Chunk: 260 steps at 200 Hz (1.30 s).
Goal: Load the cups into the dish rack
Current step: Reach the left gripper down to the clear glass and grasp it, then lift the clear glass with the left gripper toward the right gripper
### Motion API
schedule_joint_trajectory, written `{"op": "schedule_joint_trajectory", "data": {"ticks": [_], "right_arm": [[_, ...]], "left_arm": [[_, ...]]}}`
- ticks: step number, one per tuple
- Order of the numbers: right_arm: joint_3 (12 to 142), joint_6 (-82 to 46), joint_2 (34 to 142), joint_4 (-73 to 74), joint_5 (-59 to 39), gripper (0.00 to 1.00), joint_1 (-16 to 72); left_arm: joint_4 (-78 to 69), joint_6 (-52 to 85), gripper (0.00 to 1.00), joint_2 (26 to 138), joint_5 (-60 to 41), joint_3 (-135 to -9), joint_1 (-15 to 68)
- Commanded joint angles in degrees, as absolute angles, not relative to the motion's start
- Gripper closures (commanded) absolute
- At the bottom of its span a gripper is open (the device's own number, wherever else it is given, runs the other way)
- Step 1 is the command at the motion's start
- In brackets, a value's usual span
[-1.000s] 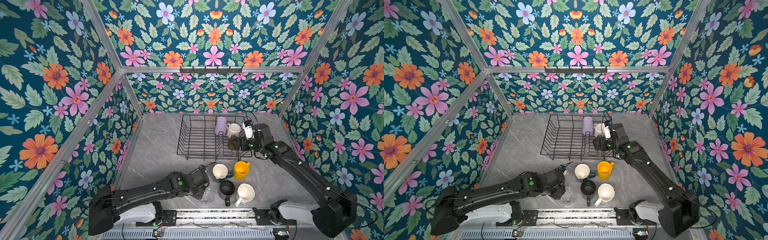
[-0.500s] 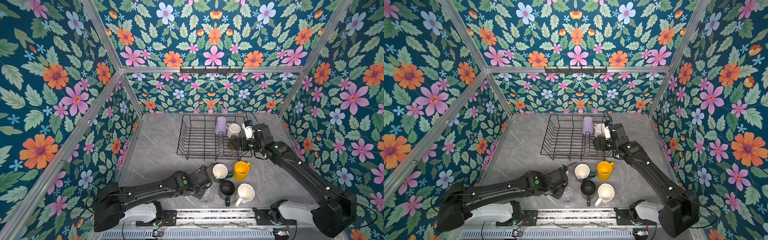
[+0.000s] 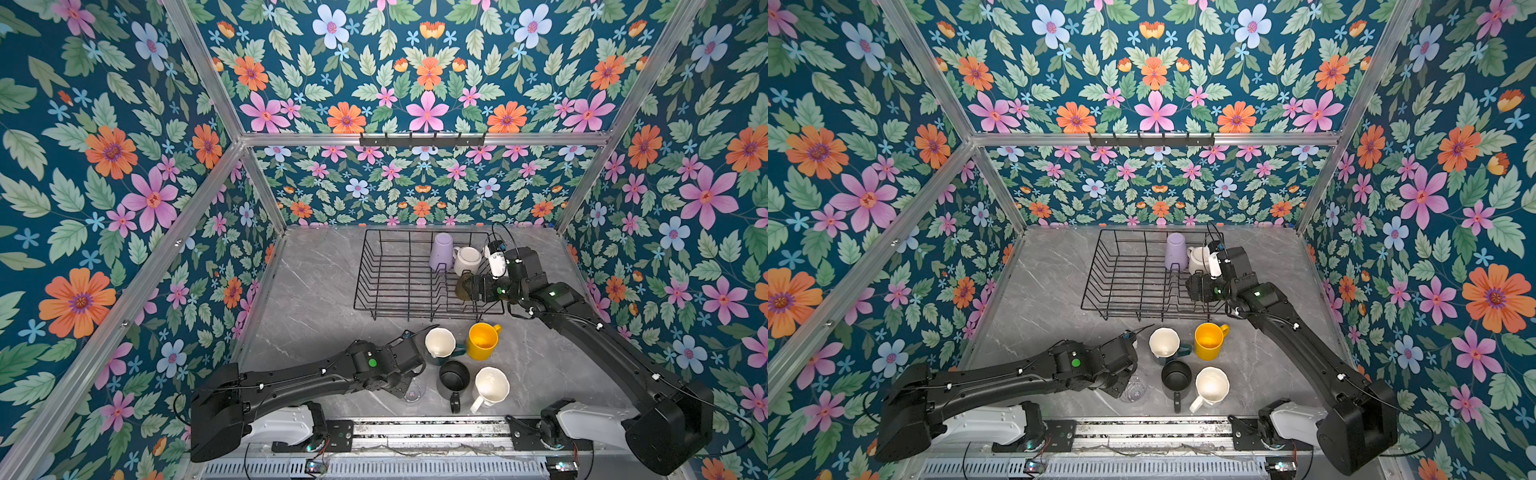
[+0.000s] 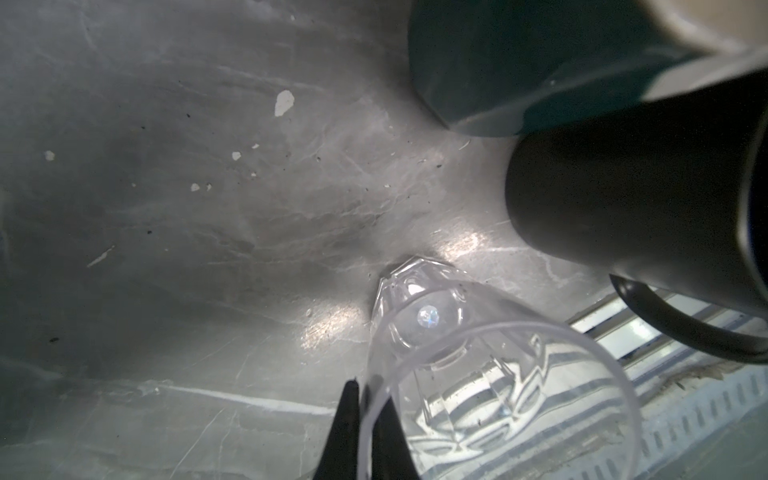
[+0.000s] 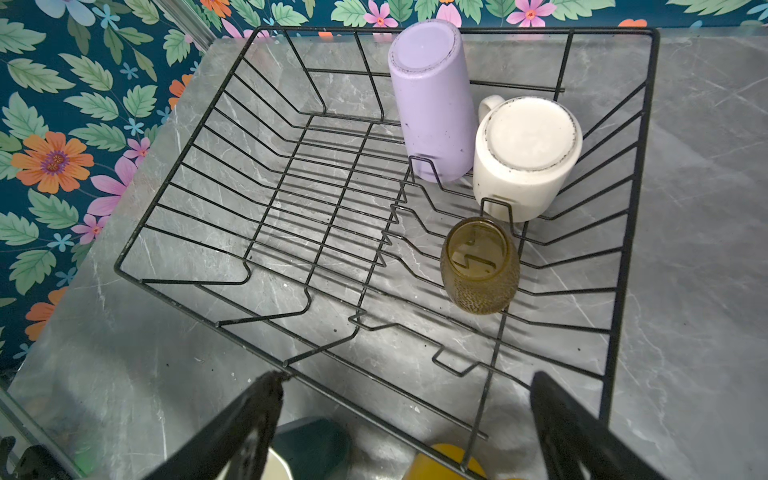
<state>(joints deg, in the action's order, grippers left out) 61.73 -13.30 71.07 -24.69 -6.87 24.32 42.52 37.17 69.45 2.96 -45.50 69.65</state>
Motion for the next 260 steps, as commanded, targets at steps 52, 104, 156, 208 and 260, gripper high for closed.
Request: {"op": "schedule_joint_trajectory", "data": {"ticks": [52, 104, 156, 208, 260], "right_arm": [[61.6, -14.4, 69.9, -22.2, -10.2, 0.07, 24.4], [60.9, -16.0, 67.9, -18.6, -18.9, 0.07, 24.3], [58.6, -19.7, 65.9, -12.3, -28.8, 0.07, 23.0], [54.0, -26.1, 64.6, -2.1, -40.5, 0.07, 19.4], [51.3, -28.2, 63.1, 3.5, -46.1, 0.07, 18.0]], "left_arm": [[47.3, 36.3, 1.00, 56.0, 11.0, -48.3, 69.4], [43.2, 32.8, 1.00, 46.7, 16.9, -49.2, 67.7], [31.0, 27.3, 1.00, 42.5, 14.8, -47.3, 62.8], [14.3, 27.0, 1.00, 43.6, -9.0, -41.9, 43.7], [-5.9, 30.6, 1.00, 49.8, -28.3, -39.9, 35.2]]}}
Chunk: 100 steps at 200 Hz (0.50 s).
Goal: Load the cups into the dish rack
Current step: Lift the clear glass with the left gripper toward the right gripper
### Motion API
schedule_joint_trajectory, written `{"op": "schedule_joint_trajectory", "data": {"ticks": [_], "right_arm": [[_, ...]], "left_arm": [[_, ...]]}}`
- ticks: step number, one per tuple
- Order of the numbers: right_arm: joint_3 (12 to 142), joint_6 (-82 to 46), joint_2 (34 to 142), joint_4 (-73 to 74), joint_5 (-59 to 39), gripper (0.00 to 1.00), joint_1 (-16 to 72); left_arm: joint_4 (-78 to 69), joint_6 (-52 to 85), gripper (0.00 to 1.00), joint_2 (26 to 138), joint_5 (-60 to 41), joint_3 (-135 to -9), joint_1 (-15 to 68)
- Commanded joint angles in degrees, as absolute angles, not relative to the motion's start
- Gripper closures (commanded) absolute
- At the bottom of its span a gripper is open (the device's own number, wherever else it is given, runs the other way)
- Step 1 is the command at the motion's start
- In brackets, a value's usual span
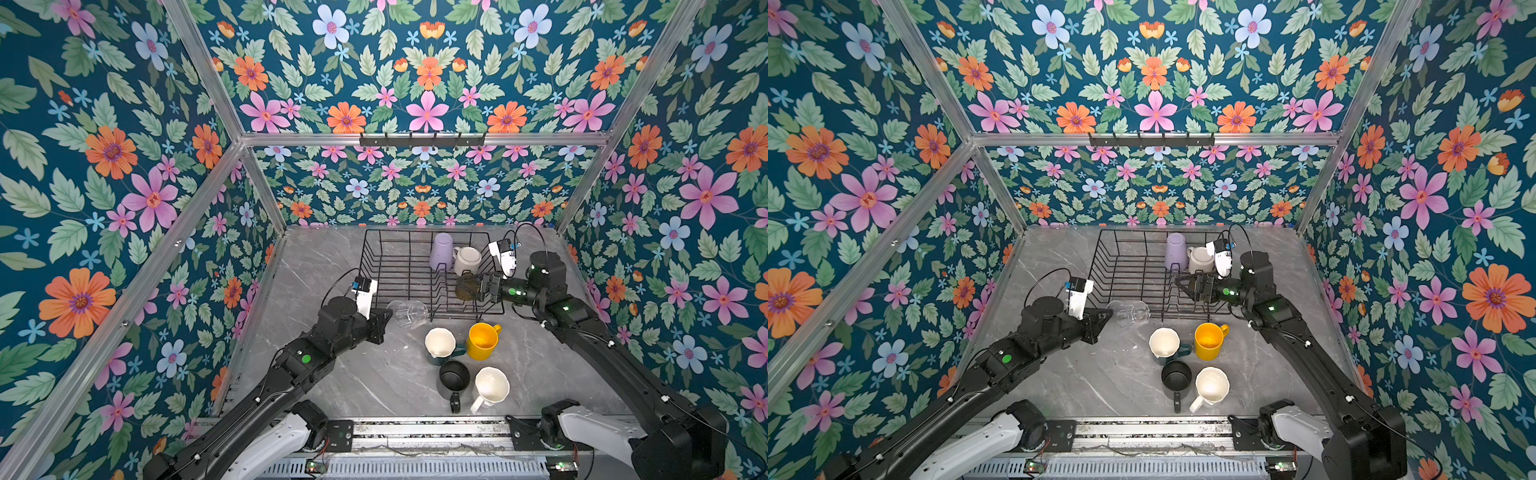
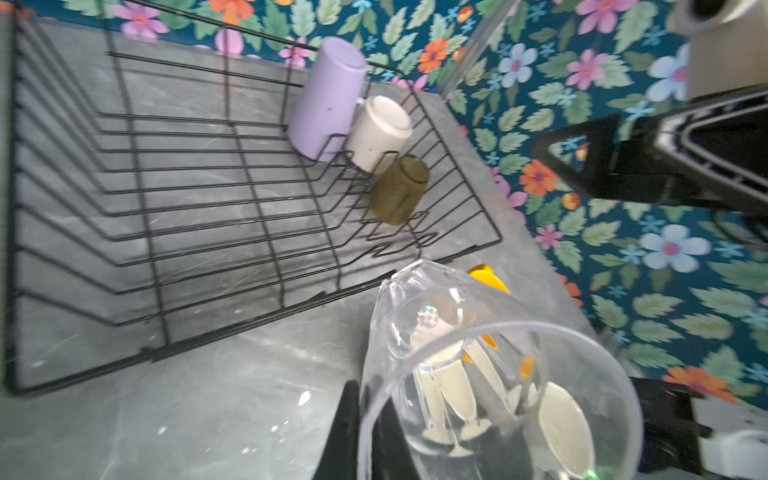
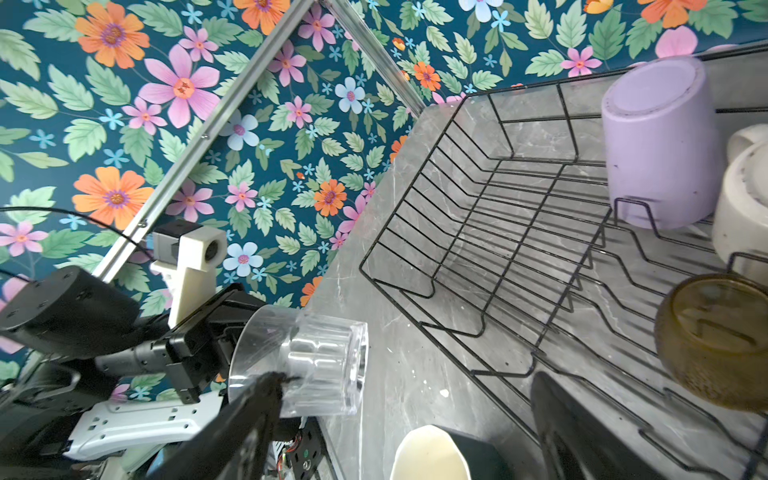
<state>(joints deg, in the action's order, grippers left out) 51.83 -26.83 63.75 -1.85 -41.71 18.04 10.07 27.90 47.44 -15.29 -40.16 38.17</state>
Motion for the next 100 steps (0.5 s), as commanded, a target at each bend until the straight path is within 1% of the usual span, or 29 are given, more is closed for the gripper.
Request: {"op": "schedule_joint_trajectory", "data": {"ticks": [1, 33, 76, 100], "right_arm": [[51.2, -28.3, 63.1, 3.6, -46.1, 0.07, 17.9], [50.0, -29.2, 62.3, 6.6, -49.0, 0.07, 18.0], [49.0, -31.5, 63.4, 10.5, -52.7, 0.07, 17.9], [48.7, -33.7, 64.9, 13.8, -55.8, 0.07, 18.0]], "left_arm": [[-6.3, 30.7, 1.00, 50.1, -28.8, -39.9, 35.1], [-21.6, 36.9, 1.00, 54.4, -38.9, -37.0, 30.9], [-36.7, 43.5, 1.00, 58.4, -45.8, -33.6, 29.4], [-39.6, 45.1, 1.00, 60.1, -47.0, -33.2, 29.1]]}}
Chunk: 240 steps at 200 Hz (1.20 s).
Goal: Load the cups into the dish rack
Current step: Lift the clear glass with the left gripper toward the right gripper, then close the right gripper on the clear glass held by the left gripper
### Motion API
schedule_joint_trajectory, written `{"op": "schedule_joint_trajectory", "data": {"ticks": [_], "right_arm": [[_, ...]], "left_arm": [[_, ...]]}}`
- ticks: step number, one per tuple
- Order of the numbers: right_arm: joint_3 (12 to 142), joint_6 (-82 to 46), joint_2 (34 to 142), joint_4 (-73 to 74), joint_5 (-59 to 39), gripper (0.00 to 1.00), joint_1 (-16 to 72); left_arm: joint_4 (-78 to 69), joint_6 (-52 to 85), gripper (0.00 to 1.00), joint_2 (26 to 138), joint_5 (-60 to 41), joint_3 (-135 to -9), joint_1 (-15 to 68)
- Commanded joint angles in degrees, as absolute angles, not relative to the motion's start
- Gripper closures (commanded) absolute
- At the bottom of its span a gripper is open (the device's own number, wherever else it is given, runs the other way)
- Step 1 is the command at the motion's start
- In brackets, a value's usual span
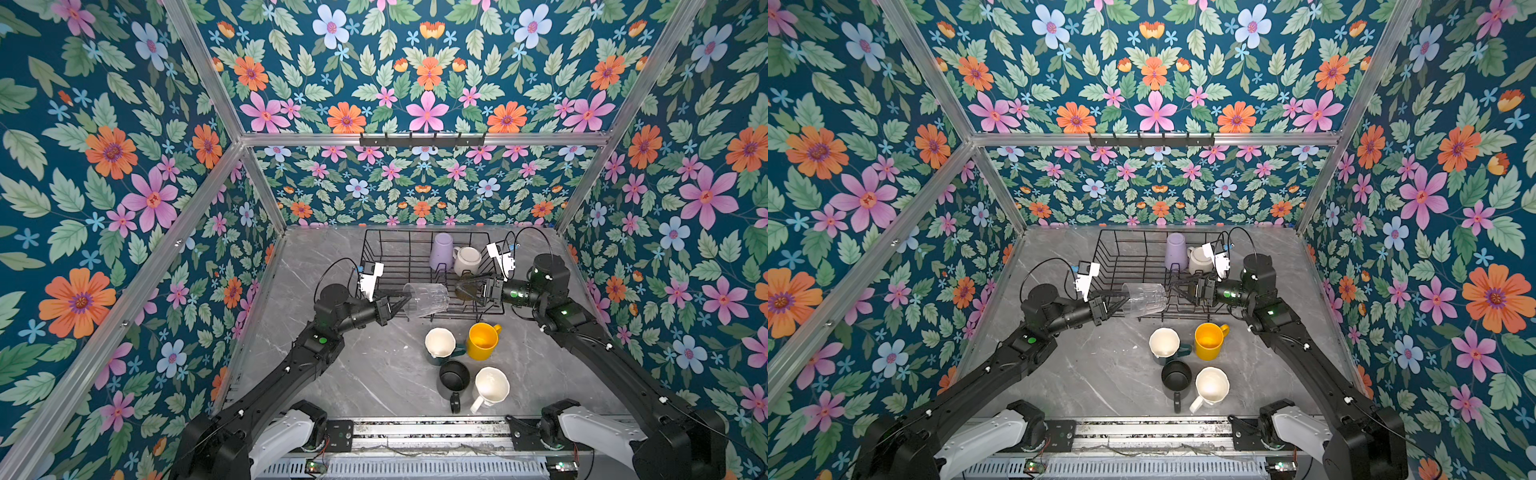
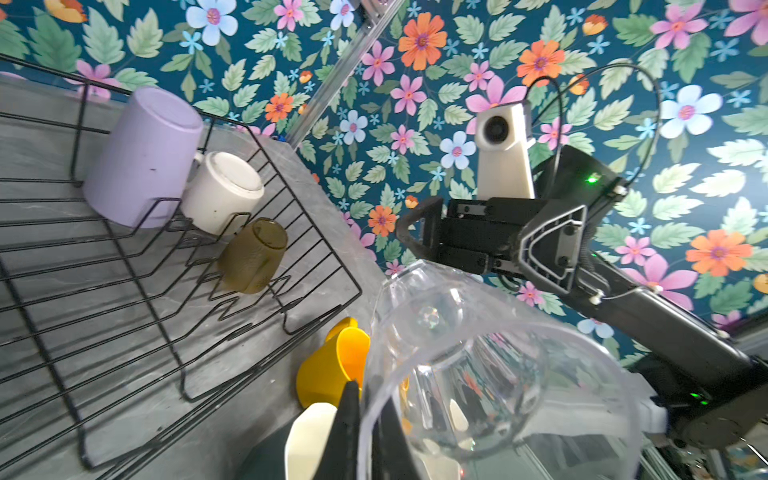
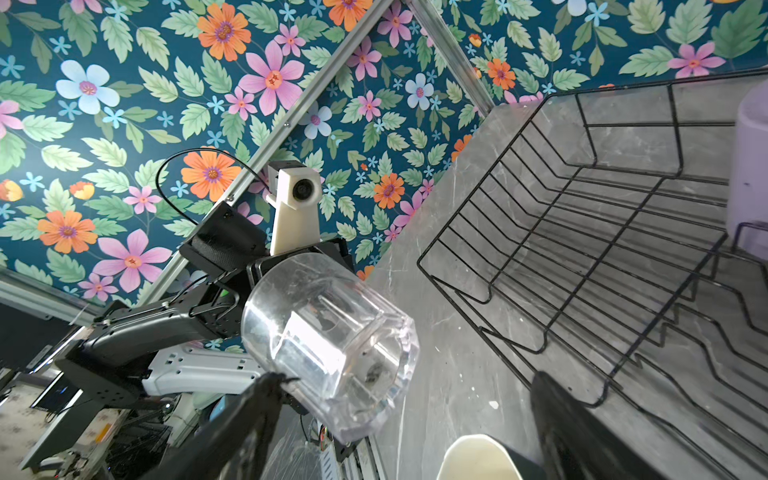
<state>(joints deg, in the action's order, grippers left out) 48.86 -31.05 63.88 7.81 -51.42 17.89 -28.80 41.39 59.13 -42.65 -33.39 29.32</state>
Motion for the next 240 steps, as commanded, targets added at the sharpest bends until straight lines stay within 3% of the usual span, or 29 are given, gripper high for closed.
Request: {"op": "schedule_joint_trajectory", "data": {"ticks": [1, 51, 240], "right_arm": [[48.7, -33.8, 65.1, 13.9, -56.0, 0.07, 17.9], [49.4, -35.9, 67.5, 17.6, -62.4, 0.08, 19.5], [51.9, -35.7, 72.8, 19.4, -63.0, 0.11, 28.9]], "left_arm": [[-39.7, 45.1, 1.00, 60.1, -47.0, -33.2, 29.2], [-42.9, 46.7, 1.00, 62.7, -48.5, -32.9, 29.0], [-50.0, 50.9, 1.00, 66.4, -51.4, -32.9, 28.6]]}}
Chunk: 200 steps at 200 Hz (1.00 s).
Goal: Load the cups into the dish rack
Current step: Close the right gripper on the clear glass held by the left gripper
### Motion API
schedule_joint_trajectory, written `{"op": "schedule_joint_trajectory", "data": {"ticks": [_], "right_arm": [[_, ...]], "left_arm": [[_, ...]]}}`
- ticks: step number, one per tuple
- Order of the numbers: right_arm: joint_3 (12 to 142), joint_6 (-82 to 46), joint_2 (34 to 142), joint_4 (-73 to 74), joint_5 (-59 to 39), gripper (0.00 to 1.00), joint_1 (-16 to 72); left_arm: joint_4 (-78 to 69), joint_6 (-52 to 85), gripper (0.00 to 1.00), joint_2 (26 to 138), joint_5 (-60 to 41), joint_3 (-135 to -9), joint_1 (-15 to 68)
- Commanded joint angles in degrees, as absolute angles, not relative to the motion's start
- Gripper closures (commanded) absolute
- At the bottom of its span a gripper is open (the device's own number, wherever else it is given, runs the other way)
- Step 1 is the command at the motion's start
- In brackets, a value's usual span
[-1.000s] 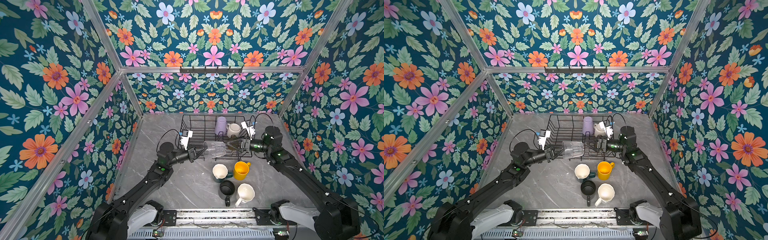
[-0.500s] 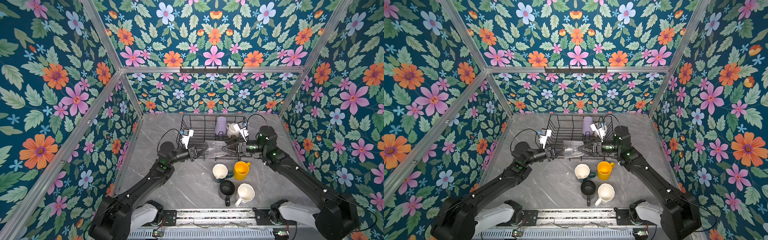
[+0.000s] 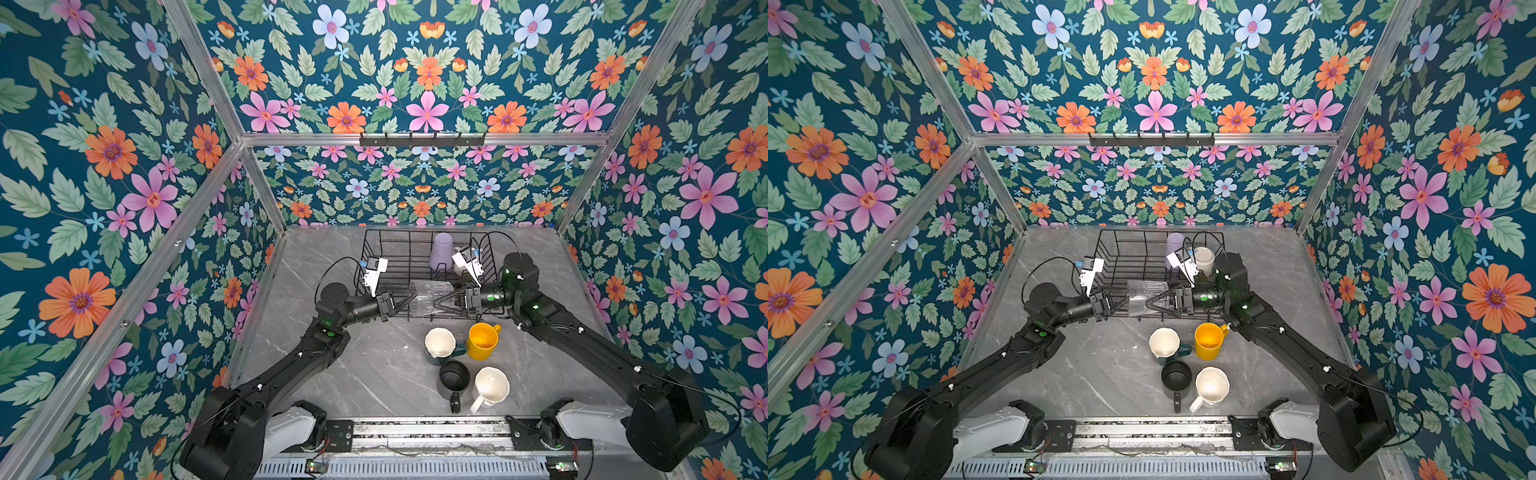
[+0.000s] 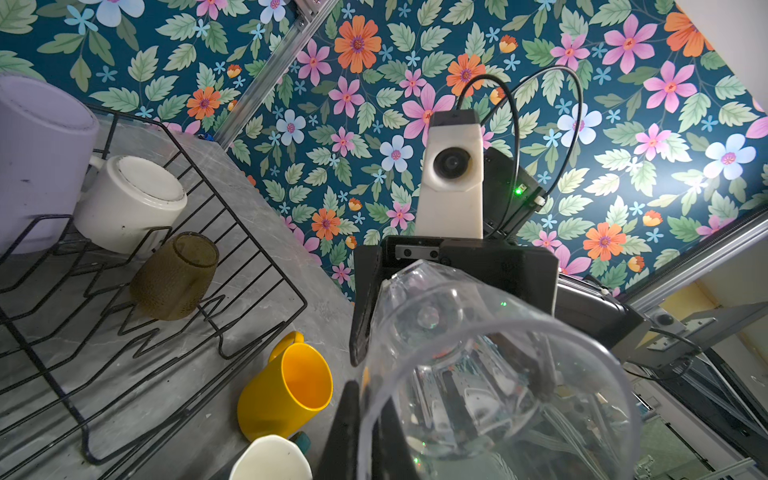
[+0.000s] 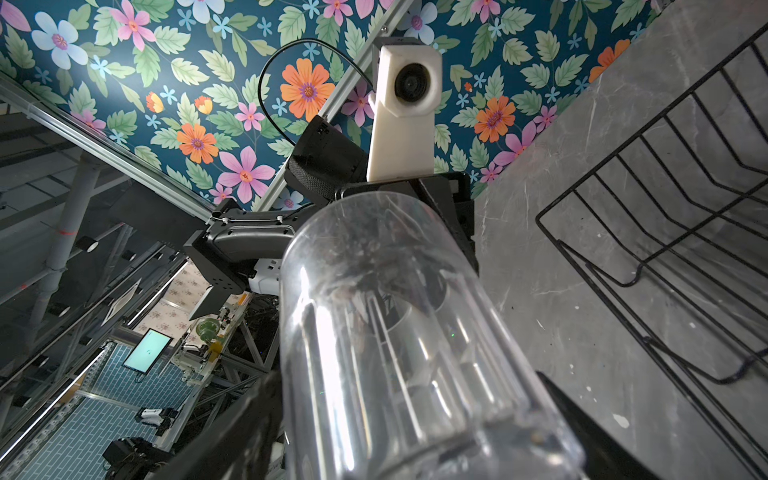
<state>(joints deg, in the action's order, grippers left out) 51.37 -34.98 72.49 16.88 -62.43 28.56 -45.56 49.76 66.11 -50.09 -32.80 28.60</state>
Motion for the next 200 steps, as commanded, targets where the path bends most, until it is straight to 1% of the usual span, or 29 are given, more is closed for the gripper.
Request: {"op": "schedule_joint_trajectory", "data": {"ticks": [1, 42, 57, 96, 113, 146, 159, 165, 174, 186, 192, 200], "right_arm": [[51.9, -35.7, 72.8, 19.4, -63.0, 0.11, 28.9], [52.1, -35.8, 72.8, 19.9, -63.5, 0.16, 29.2], [52.1, -35.9, 72.8, 19.8, -63.5, 0.19, 29.3], [51.9, -36.1, 73.0, 20.0, -63.5, 0.35, 29.3], [51.7, -36.2, 73.0, 20.0, -63.5, 0.39, 29.3], [51.9, -36.1, 73.0, 20.0, -63.6, 0.50, 29.3], [51.9, -36.1, 73.0, 19.9, -63.5, 0.49, 29.3], [52.0, -36.2, 73.1, 19.9, -63.5, 0.46, 29.3], [52.1, -36.3, 73.1, 19.9, -63.5, 0.39, 29.3], [52.2, -36.4, 73.0, 19.9, -63.4, 0.25, 29.3], [52.2, -36.4, 72.9, 19.9, -63.4, 0.21, 29.3], [52.3, -36.5, 72.8, 19.9, -63.3, 0.19, 29.3]], "left_arm": [[-50.0, 51.0, 1.00, 66.4, -51.4, -32.9, 28.6], [-51.7, 51.9, 1.00, 67.0, -52.5, -32.5, 28.6], [-52.0, 52.1, 1.00, 67.1, -52.6, -32.3, 28.6], [-52.5, 52.5, 1.00, 67.2, -52.8, -32.3, 28.6], [-52.7, 52.6, 1.00, 67.4, -53.0, -32.3, 28.6], [-52.8, 52.7, 1.00, 67.5, -53.4, -32.3, 28.6], [-53.0, 52.8, 1.00, 67.7, -53.6, -32.3, 28.6], [-53.2, 52.9, 1.00, 67.8, -53.8, -32.2, 28.6], [-53.4, 53.1, 1.00, 67.9, -54.0, -32.1, 28.6], [-53.9, 53.3, 1.00, 68.2, -54.2, -32.1, 28.6], [-54.2, 53.4, 1.00, 68.3, -54.4, -32.0, 28.6], [-54.4, 53.6, 1.00, 68.4, -54.6, -31.9, 28.6]]}}
